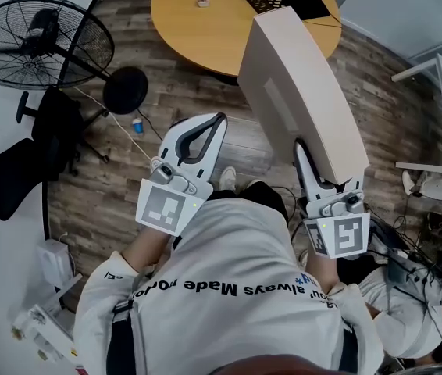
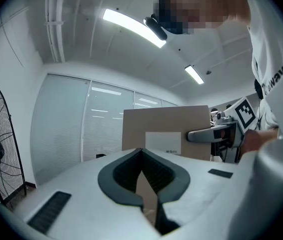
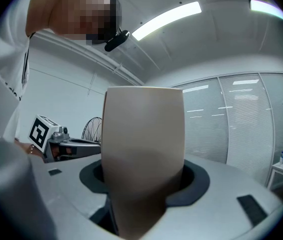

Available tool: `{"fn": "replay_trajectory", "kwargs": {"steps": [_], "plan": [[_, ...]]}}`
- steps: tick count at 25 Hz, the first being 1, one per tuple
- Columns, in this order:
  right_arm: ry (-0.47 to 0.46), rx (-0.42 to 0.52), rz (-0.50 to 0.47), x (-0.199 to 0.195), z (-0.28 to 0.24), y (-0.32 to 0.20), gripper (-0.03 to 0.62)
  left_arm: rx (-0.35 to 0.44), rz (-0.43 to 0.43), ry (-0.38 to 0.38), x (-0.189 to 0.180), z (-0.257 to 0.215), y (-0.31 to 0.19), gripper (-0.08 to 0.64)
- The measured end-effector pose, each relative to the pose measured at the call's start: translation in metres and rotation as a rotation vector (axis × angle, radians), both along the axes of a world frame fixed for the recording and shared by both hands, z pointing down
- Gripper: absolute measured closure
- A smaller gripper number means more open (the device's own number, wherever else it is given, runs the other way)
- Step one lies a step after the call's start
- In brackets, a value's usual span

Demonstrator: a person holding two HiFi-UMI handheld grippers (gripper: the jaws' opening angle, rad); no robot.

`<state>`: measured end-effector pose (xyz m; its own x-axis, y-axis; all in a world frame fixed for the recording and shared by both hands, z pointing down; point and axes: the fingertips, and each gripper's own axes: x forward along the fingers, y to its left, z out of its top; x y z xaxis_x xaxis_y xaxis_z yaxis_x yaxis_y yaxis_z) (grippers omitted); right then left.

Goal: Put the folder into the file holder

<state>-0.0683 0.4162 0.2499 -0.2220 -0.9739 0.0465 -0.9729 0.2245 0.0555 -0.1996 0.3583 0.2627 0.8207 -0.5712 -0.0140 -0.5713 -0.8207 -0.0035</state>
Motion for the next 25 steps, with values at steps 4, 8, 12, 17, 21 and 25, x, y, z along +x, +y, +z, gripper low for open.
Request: {"fn": "replay_trajectory", "kwargs": {"steps": [4, 8, 12, 17, 21, 25], "plan": [[0.004, -0.008, 0.002, -0.002, 0.001, -0.011, 0.307, -0.006, 0.000, 0.007, -0.003, 0.001, -0.011, 0.537], [0.007, -0.012, 0.000, -0.003, 0.002, -0.023, 0.307, -0.011, -0.007, 0.011, -0.005, 0.002, -0.021, 0.537], [0.006, -0.011, -0.007, -0.008, 0.002, -0.032, 0.307, -0.011, -0.022, 0.021, -0.012, 0.001, -0.029, 0.536], [0.005, -0.003, -0.016, -0.006, 0.000, -0.044, 0.307, -0.010, -0.031, 0.016, -0.011, 0.001, -0.040, 0.537], [0.005, 0.002, -0.013, 0.003, 0.001, -0.053, 0.307, -0.007, -0.033, 0.008, -0.003, 0.002, -0.050, 0.536], [0.000, 0.007, -0.007, 0.015, 0.002, -0.064, 0.307, -0.012, -0.035, 0.000, 0.006, 0.004, -0.060, 0.537]]}}
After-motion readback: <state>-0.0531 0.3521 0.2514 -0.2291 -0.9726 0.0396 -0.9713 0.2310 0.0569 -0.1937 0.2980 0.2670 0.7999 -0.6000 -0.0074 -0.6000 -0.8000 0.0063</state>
